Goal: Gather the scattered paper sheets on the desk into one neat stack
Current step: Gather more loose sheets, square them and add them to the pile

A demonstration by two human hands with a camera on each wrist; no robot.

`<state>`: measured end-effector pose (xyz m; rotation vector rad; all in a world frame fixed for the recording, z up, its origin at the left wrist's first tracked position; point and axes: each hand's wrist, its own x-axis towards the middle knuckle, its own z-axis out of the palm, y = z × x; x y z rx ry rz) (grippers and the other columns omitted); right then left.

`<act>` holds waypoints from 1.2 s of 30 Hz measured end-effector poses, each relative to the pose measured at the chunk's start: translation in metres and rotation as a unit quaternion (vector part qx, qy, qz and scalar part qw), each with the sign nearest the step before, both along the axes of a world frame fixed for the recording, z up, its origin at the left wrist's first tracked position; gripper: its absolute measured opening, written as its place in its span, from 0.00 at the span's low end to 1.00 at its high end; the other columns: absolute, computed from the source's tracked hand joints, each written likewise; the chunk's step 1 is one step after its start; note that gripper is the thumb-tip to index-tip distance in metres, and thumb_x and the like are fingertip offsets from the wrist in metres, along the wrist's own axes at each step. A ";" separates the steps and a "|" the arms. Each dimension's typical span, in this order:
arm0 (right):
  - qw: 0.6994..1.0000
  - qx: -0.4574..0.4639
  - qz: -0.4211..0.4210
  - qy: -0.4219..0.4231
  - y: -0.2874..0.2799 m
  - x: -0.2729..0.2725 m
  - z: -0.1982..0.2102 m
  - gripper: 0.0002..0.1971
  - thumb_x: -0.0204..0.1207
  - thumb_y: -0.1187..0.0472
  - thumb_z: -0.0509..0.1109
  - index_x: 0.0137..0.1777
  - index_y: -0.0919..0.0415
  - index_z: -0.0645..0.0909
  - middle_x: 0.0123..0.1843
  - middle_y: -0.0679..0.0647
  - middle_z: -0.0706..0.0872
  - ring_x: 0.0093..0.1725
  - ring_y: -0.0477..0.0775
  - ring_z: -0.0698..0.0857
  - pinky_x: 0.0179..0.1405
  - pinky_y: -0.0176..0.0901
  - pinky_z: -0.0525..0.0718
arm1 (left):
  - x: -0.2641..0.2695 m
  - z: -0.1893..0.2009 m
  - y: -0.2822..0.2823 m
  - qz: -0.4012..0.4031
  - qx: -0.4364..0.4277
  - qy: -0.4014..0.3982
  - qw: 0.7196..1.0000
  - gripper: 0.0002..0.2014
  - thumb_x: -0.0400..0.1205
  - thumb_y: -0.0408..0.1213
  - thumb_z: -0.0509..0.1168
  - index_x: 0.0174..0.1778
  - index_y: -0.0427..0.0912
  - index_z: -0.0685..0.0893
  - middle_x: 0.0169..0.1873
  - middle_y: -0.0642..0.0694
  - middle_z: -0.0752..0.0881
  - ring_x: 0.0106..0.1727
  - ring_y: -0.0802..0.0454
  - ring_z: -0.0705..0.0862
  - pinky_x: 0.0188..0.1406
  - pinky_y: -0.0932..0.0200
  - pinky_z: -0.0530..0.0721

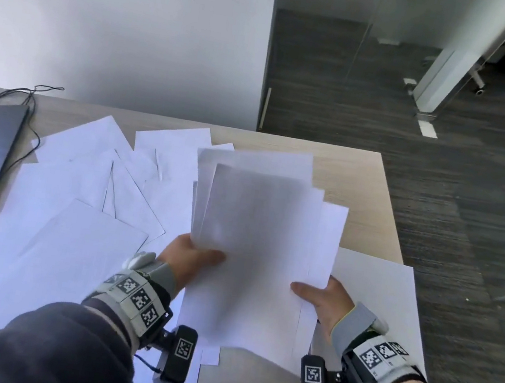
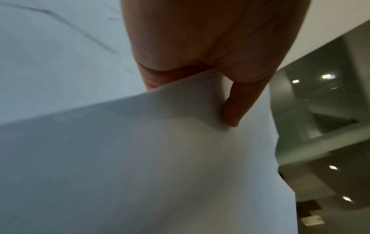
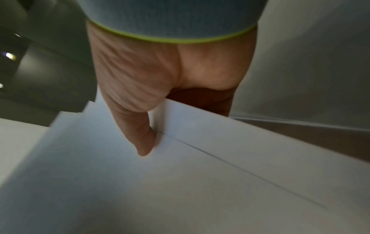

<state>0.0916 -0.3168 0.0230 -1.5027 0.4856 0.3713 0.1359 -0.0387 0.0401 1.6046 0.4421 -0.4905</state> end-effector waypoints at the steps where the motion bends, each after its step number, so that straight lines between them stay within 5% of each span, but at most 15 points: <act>1: 1.000 0.005 -0.007 -0.026 0.000 0.004 0.013 0.14 0.72 0.75 0.75 0.56 0.63 0.86 0.52 0.60 0.92 0.52 0.60 0.91 0.54 0.52 0.88 | 0.003 0.014 0.002 0.001 -0.010 -0.035 0.999 0.34 0.50 0.46 0.83 0.52 0.36 0.92 0.47 0.36 0.94 0.51 0.34 0.93 0.61 0.34 0.89; 5: 0.991 0.014 -0.004 -0.135 -0.001 0.019 0.059 0.17 0.61 0.64 0.78 0.52 0.59 0.86 0.39 0.43 0.93 0.39 0.38 0.90 0.33 0.24 0.82 | 0.011 0.057 0.009 0.015 -0.067 -0.144 0.987 0.27 0.53 0.43 0.83 0.49 0.39 0.94 0.49 0.38 0.95 0.52 0.40 0.93 0.59 0.45 0.89; 8: 0.981 -0.018 0.003 -0.191 -0.001 0.025 0.061 0.25 0.59 0.61 0.83 0.59 0.62 0.85 0.55 0.54 0.92 0.55 0.48 0.90 0.52 0.37 0.86 | 0.009 0.063 0.011 -0.005 -0.064 -0.168 0.984 0.29 0.54 0.43 0.83 0.53 0.41 0.92 0.52 0.42 0.94 0.56 0.42 0.92 0.62 0.46 0.86; 15: 0.980 0.005 0.016 -0.196 0.016 0.015 0.054 0.12 0.61 0.69 0.81 0.44 0.59 0.90 0.46 0.55 0.94 0.48 0.54 0.92 0.47 0.42 0.87 | -0.004 0.044 0.009 -0.016 -0.052 -0.138 0.989 0.29 0.55 0.44 0.82 0.54 0.42 0.92 0.52 0.42 0.94 0.58 0.39 0.91 0.68 0.35 0.84; 18: 0.980 0.020 0.010 -0.197 0.025 0.016 0.056 0.12 0.61 0.68 0.80 0.44 0.55 0.91 0.48 0.54 0.94 0.49 0.53 0.92 0.51 0.46 0.88 | -0.005 0.045 0.003 -0.012 -0.046 -0.139 0.989 0.22 0.55 0.46 0.81 0.46 0.47 0.95 0.49 0.43 0.95 0.56 0.40 0.92 0.67 0.38 0.85; 21: 0.972 0.044 0.000 -0.231 0.026 0.019 0.059 0.14 0.62 0.71 0.80 0.45 0.53 0.91 0.50 0.58 0.93 0.52 0.57 0.91 0.54 0.46 0.89 | -0.003 0.050 0.001 -0.001 -0.062 -0.155 0.986 0.26 0.54 0.44 0.81 0.49 0.44 0.93 0.50 0.42 0.95 0.54 0.41 0.92 0.61 0.45 0.88; 26: 0.992 0.009 0.017 -0.123 0.020 0.016 0.028 0.15 0.57 0.66 0.77 0.47 0.65 0.88 0.43 0.56 0.92 0.46 0.57 0.89 0.46 0.43 0.87 | -0.008 0.031 0.001 -0.009 -0.051 -0.093 0.994 0.31 0.53 0.44 0.81 0.54 0.42 0.92 0.50 0.43 0.95 0.55 0.42 0.92 0.66 0.40 0.86; 30: 0.997 -0.044 0.046 -0.051 0.011 0.005 0.003 0.08 0.58 0.68 0.65 0.36 0.63 0.84 0.34 0.55 0.78 0.39 0.53 0.75 0.39 0.43 0.71 | -0.016 0.012 0.001 -0.020 0.013 -0.034 0.999 0.23 0.56 0.47 0.77 0.48 0.49 0.93 0.47 0.48 0.95 0.57 0.41 0.90 0.71 0.35 0.81; 33: 0.998 -0.032 0.008 -0.051 0.002 -0.001 0.004 0.11 0.69 0.76 0.65 0.44 0.64 0.85 0.36 0.53 0.87 0.34 0.49 0.84 0.32 0.36 0.79 | -0.015 0.014 -0.006 -0.028 0.036 -0.007 0.999 0.15 0.62 0.39 0.73 0.45 0.48 0.92 0.43 0.47 0.95 0.53 0.38 0.91 0.64 0.38 0.86; 36: 0.997 -0.041 -0.026 -0.055 -0.014 -0.007 -0.003 0.15 0.66 0.72 0.67 0.49 0.58 0.85 0.43 0.63 0.90 0.41 0.55 0.85 0.43 0.49 0.82 | -0.012 0.015 -0.026 -0.044 0.040 0.014 0.998 0.18 0.63 0.36 0.72 0.50 0.46 0.91 0.43 0.46 0.95 0.50 0.38 0.93 0.56 0.42 0.90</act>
